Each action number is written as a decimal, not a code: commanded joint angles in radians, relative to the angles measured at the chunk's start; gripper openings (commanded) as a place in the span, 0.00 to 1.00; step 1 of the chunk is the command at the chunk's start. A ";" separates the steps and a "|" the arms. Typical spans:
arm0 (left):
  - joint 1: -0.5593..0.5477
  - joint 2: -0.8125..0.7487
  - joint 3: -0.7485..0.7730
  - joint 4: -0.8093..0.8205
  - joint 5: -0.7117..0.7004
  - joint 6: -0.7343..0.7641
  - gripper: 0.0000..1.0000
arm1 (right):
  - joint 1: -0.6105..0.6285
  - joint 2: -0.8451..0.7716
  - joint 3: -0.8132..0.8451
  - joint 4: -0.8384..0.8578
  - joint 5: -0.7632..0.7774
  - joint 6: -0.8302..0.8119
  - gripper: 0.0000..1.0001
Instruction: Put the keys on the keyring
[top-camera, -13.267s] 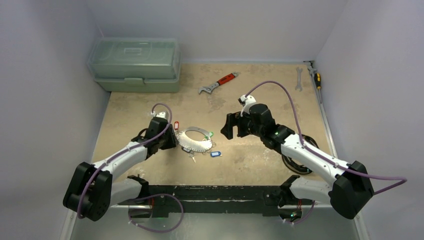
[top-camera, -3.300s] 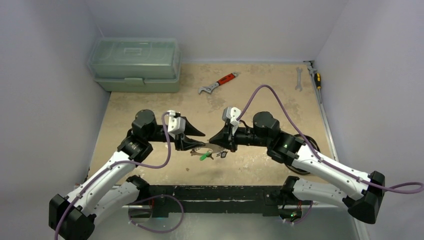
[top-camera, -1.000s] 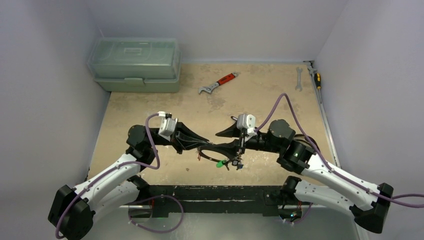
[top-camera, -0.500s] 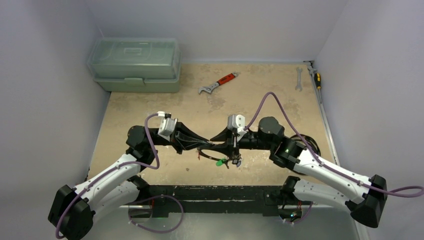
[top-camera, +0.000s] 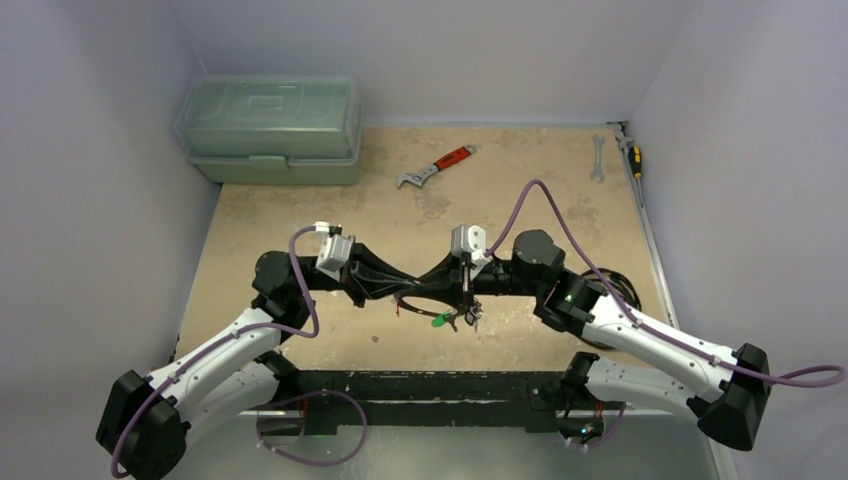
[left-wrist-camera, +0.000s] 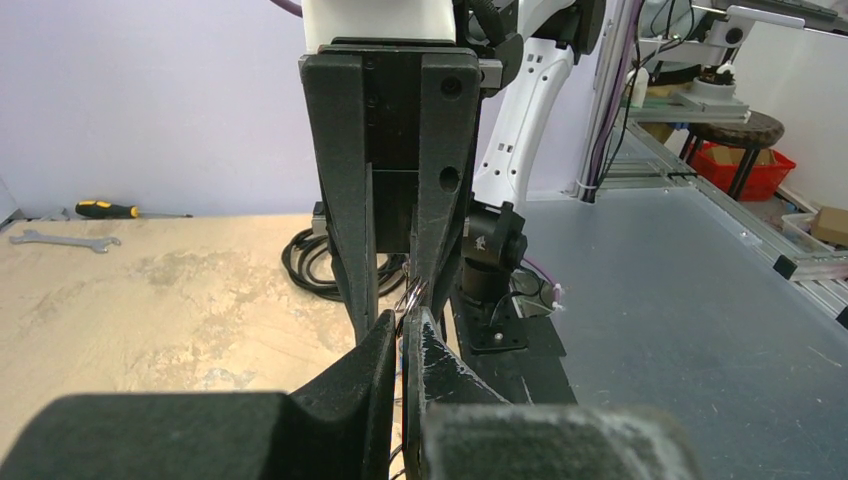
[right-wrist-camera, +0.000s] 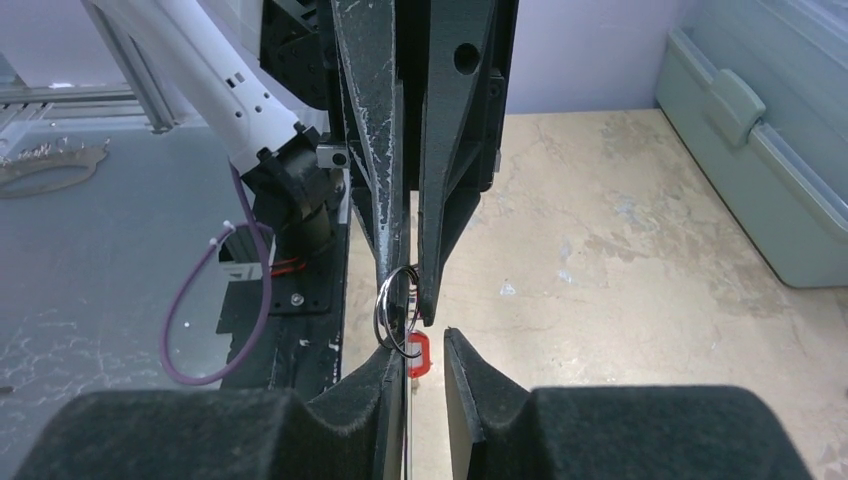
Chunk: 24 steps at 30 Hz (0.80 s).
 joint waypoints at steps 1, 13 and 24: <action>-0.004 -0.017 0.004 0.035 -0.019 0.013 0.00 | 0.003 0.002 0.061 0.045 -0.019 0.018 0.22; -0.004 -0.017 0.019 -0.054 -0.034 0.065 0.00 | 0.003 0.021 0.093 0.005 -0.015 0.009 0.10; -0.004 -0.026 0.105 -0.407 -0.078 0.260 0.33 | 0.003 0.008 0.126 -0.101 -0.017 -0.055 0.00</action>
